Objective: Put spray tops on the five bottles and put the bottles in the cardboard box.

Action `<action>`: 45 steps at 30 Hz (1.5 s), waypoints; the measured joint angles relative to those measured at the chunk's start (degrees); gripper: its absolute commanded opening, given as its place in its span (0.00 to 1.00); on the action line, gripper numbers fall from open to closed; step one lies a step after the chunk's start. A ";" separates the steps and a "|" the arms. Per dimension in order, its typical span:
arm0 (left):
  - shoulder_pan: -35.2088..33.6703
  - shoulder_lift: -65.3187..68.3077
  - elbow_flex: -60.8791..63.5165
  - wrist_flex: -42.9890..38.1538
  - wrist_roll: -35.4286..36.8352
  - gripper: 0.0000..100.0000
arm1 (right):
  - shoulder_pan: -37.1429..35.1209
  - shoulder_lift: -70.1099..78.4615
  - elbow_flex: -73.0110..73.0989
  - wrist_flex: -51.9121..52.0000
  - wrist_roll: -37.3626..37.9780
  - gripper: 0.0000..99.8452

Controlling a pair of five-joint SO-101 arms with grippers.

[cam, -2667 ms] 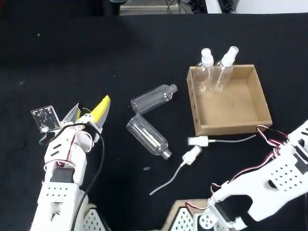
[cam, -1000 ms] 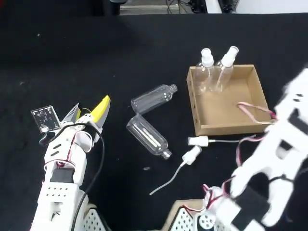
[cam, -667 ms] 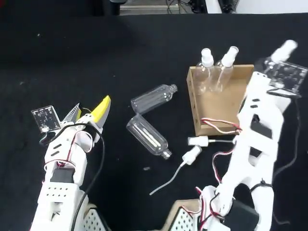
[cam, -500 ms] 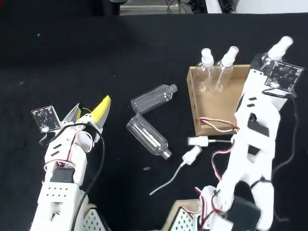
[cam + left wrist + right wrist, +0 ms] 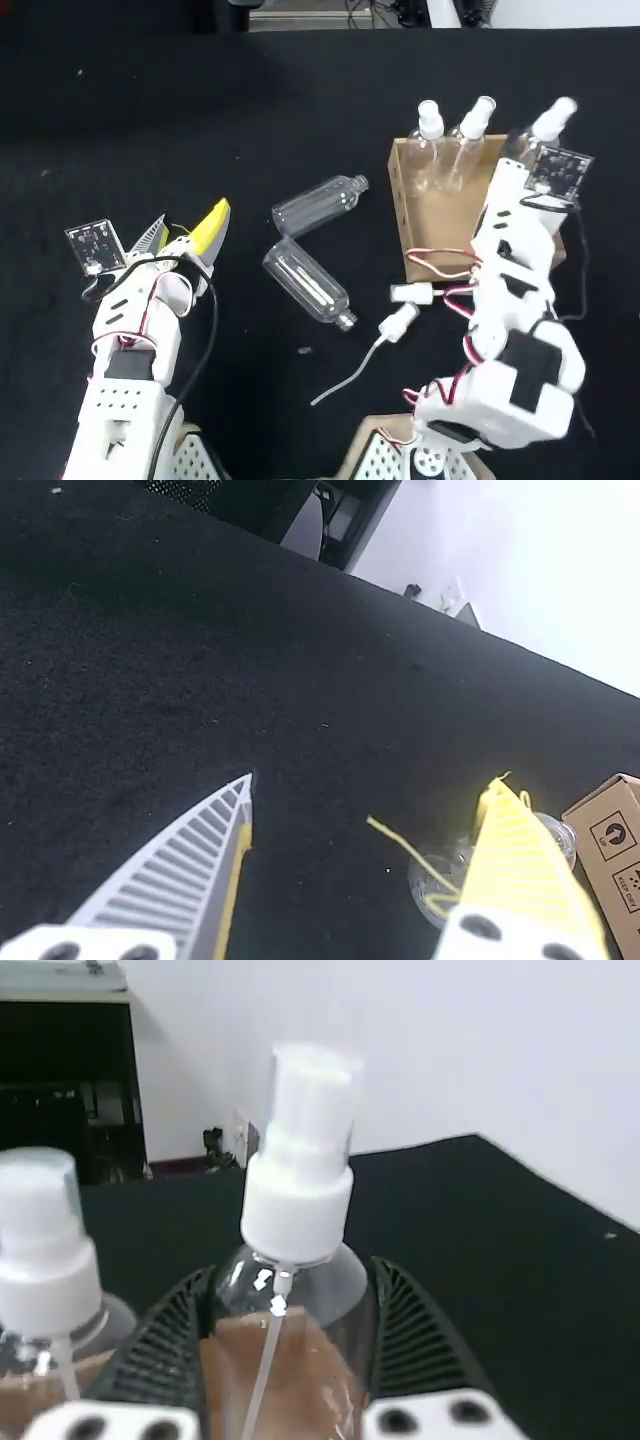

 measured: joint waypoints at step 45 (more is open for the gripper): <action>0.00 0.00 0.00 0.00 0.00 0.33 | -4.31 14.24 0.00 -17.49 0.00 0.15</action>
